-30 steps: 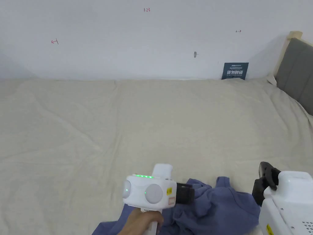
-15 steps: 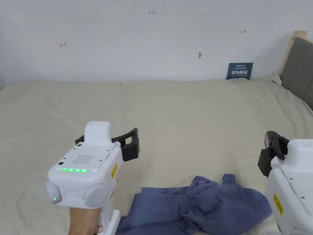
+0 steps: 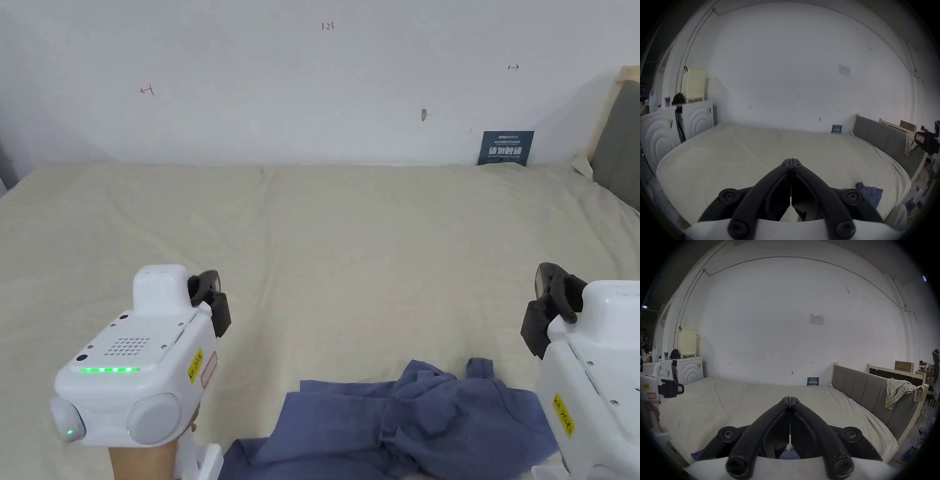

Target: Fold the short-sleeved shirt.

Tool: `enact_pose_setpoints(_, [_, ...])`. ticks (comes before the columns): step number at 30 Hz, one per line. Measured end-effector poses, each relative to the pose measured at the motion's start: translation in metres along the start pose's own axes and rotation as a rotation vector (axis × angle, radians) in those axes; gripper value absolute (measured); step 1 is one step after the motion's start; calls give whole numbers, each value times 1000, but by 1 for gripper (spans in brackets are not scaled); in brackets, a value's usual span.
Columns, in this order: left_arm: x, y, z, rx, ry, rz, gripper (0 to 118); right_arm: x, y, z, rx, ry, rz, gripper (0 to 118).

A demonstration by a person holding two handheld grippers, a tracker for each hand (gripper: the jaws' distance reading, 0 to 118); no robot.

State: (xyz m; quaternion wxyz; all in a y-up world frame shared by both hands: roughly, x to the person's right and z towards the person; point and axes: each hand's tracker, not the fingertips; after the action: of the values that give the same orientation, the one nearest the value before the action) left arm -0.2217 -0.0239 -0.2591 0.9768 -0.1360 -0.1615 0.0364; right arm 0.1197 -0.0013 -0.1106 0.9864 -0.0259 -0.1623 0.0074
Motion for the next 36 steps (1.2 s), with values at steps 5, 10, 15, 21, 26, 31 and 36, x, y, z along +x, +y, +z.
enact_pose_setpoints(5, [-23, -38, -28, -376, -126, 186, 0, 1, -7, 0, -22, 1, -1, 0])
enact_pose_setpoints(10, [-36, -97, -32, -568, -71, 207, 0, 3, -18, -1, -41, -7, 5, 0])
enact_pose_setpoints(15, [-43, -138, -30, -712, -33, 213, 37, 4, -27, -4, -71, -7, 7, 0])
enact_pose_setpoints(21, [-38, -164, -37, -799, 22, 177, 116, 1, -36, -5, -96, -1, 3, 0])
enact_pose_setpoints(26, [-27, -183, -45, -823, 115, 131, 77, 4, -42, -8, -119, 3, -1, 0])
enact_pose_setpoints(31, [-9, -195, -43, -792, 112, 19, 21, 18, -51, -14, -153, -4, -17, 0])
enact_pose_setpoints(36, [-13, -185, -40, -744, 16, 172, 4, 48, -66, -37, -289, -60, -50, 18])
